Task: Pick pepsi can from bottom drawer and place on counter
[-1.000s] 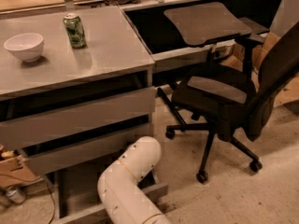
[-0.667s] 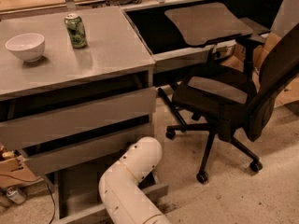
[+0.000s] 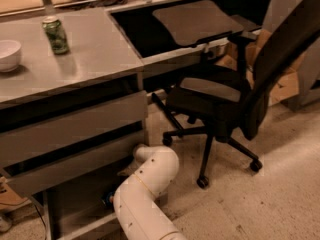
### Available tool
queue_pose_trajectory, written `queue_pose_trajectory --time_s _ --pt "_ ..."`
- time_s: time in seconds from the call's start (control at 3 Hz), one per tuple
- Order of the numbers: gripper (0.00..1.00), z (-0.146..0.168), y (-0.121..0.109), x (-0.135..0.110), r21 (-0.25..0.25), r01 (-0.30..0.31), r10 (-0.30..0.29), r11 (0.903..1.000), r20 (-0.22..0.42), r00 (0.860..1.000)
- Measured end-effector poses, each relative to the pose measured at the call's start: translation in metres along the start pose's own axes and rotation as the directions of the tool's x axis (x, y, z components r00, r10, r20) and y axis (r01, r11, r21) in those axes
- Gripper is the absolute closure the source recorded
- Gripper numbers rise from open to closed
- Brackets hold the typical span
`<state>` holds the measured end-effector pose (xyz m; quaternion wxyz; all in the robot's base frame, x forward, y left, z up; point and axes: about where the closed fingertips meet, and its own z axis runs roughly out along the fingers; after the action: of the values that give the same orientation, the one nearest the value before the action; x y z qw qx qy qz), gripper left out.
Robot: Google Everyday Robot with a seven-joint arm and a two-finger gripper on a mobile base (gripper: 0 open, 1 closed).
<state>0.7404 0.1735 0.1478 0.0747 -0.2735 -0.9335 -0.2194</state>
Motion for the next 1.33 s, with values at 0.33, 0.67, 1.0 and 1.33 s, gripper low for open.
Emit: queue_pose_trajectory --time_s 0.33,0.67,1.0,1.33 --pt "0.1 0.006 -0.0037 0.0039 0.014 -0.001 0.001 0.9999 -0.002 1.0" --pt "0.0 0.0064 -0.0041 0.0045 0.015 -0.002 0.002 0.9999 -0.003 1.0" --pt "0.0 0.0064 -0.0042 0.0045 0.015 -0.002 0.002 0.9999 -0.004 1.0" --pt "0.0 0.0049 -0.0091 0.0057 -0.028 0.024 -0.025 0.9993 -0.017 1.0"
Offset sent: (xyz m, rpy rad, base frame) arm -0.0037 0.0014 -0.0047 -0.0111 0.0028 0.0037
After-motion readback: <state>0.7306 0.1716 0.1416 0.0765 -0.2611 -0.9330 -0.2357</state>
